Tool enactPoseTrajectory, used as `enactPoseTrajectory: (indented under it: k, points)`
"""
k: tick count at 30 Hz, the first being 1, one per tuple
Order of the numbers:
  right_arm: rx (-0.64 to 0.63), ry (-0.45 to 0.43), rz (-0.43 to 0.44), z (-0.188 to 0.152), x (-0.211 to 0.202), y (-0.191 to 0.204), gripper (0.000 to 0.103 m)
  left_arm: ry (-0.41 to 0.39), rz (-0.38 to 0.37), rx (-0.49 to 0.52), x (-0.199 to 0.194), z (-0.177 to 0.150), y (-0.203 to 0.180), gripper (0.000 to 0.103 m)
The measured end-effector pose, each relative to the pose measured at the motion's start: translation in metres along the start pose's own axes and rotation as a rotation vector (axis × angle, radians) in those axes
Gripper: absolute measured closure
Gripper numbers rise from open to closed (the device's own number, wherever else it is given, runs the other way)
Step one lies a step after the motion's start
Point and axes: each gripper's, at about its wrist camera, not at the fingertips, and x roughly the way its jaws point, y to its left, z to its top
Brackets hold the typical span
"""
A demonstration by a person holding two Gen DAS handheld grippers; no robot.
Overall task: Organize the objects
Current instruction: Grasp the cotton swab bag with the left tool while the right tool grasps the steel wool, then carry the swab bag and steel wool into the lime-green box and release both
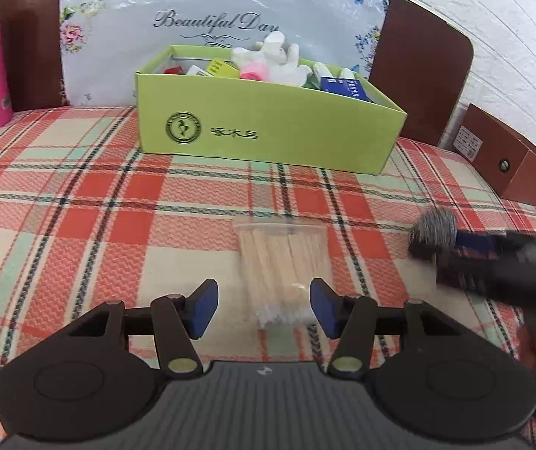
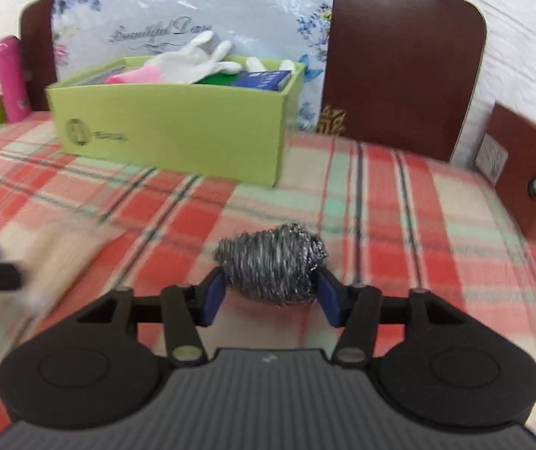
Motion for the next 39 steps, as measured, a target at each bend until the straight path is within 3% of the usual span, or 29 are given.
enactPoseTrajectory:
  k: [1,3,5,10,18,23,24,27,28,32,35,39]
  points:
    - [0.002,0.001,0.043,-0.009,-0.011,0.005,0.024,0.001,-0.009,0.004,0.001,0.000,-0.002,0.046]
    - [0.008,-0.006,0.121,-0.027,-0.032,0.014,0.021,0.008,-0.016,0.018,0.005,-0.001,-0.007,0.045]
    - [0.006,-0.007,0.138,-0.037,-0.045,0.018,0.021,0.013,-0.013,0.030,0.008,-0.001,-0.011,0.044]
    - [-0.002,-0.017,0.074,-0.038,-0.048,0.014,0.022,0.025,-0.008,0.045,0.018,0.002,-0.018,0.043]
    - [-0.053,-0.041,0.047,-0.049,-0.057,0.011,0.025,0.028,-0.017,0.059,0.024,0.005,-0.016,0.043]
    - [-0.083,-0.092,0.044,-0.044,-0.056,0.012,0.025,0.025,-0.024,0.076,0.025,0.005,-0.019,0.050]
    - [-0.094,-0.093,0.047,-0.042,-0.054,0.012,0.029,0.024,-0.029,0.079,0.025,0.004,-0.018,0.050]
    - [-0.110,-0.069,0.065,-0.041,-0.049,0.017,0.055,0.014,-0.041,0.093,0.025,0.001,-0.017,0.051]
    - [-0.102,-0.066,0.076,-0.043,-0.049,0.018,0.058,0.013,-0.042,0.092,0.025,0.001,-0.016,0.052]
    - [-0.085,-0.071,0.078,-0.046,-0.052,0.022,0.064,0.011,-0.037,0.076,0.024,0.003,-0.015,0.076]
    - [-0.045,-0.065,0.128,-0.040,-0.056,0.020,0.066,-0.005,-0.025,0.066,0.016,0.004,-0.017,0.080]
    - [0.003,-0.132,0.203,-0.016,-0.067,0.016,0.066,-0.069,-0.048,0.072,-0.010,0.015,-0.018,0.080]
